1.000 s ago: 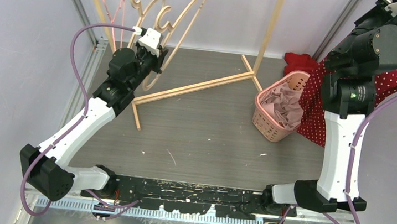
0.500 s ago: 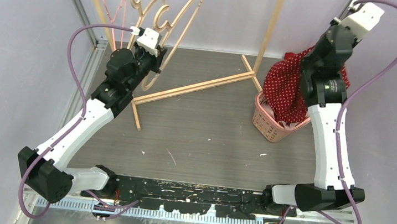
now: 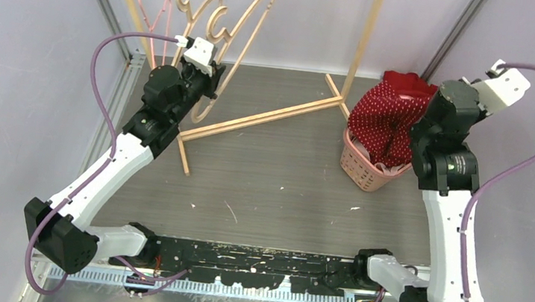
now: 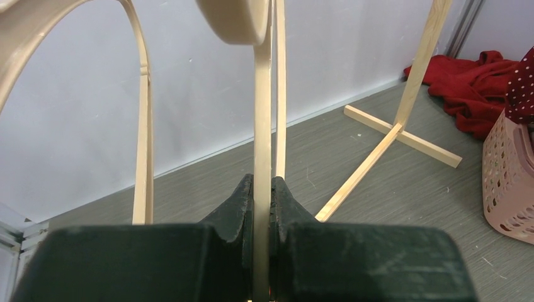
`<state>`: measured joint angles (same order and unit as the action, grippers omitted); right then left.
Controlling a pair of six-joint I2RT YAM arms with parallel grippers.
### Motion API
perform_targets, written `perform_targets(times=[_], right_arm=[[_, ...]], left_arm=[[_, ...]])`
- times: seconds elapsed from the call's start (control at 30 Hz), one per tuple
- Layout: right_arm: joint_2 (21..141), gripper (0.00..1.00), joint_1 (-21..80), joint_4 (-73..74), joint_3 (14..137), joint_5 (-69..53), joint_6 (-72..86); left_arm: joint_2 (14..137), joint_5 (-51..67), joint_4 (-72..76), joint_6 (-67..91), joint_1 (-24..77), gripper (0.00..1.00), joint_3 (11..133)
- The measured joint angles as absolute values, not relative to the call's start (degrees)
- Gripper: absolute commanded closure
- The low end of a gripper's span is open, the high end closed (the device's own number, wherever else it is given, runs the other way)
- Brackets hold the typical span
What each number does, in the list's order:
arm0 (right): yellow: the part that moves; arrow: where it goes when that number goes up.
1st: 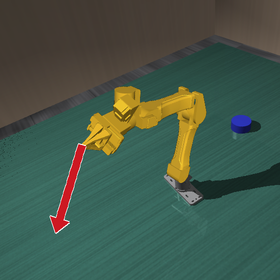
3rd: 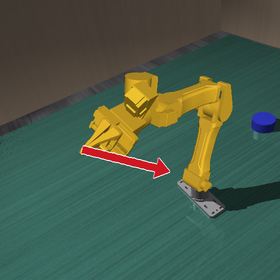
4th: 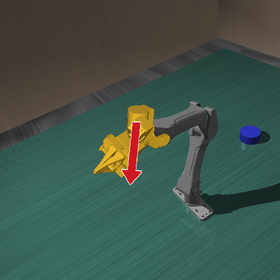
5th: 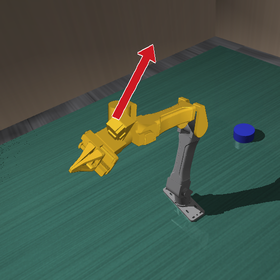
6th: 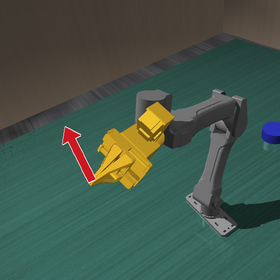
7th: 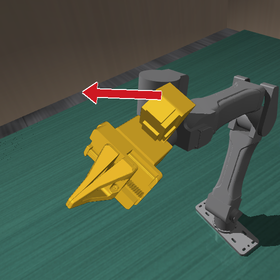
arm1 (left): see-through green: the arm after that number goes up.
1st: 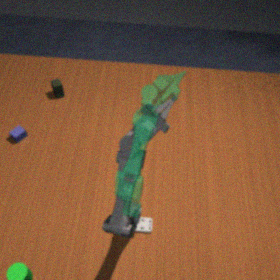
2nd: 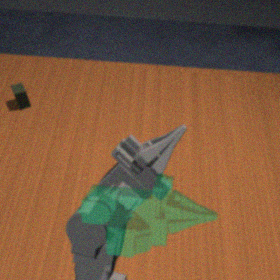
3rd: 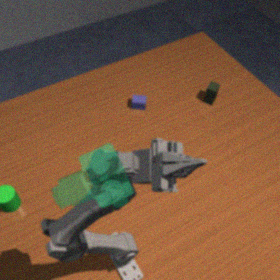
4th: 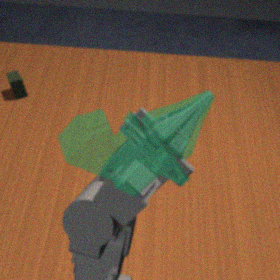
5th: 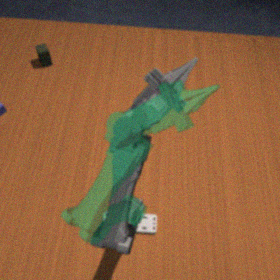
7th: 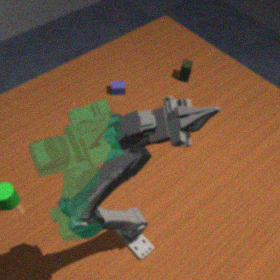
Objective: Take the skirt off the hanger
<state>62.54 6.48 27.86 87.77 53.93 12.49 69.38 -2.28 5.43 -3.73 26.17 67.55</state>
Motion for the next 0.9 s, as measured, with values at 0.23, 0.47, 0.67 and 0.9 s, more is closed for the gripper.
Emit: perform_targets(times=[0.23,0.47,0.67,0.9], right_arm=[[67.46,0.99,0.36,33.30,76.69,45.56,29.80],[82.15,0.99,-7.77,33.26,64.95,32.27,40.99],[94.15,0.99,-13.76,27.14,63.51,19.77,47.66],[104.68,0.71,-14.87,23.94,72.62,17.04,43.94]], left_arm=[[69.38,-2.28,5.32,-3.36,26.17,1.00,67.55],[69.38,-2.59,5.08,-3.46,26.17,1.00,67.55],[69.41,-3.44,3.92,-3.70,26.17,1.00,67.55],[70.15,-4.08,3.03,-4.08,26.17,1.00,67.68]])
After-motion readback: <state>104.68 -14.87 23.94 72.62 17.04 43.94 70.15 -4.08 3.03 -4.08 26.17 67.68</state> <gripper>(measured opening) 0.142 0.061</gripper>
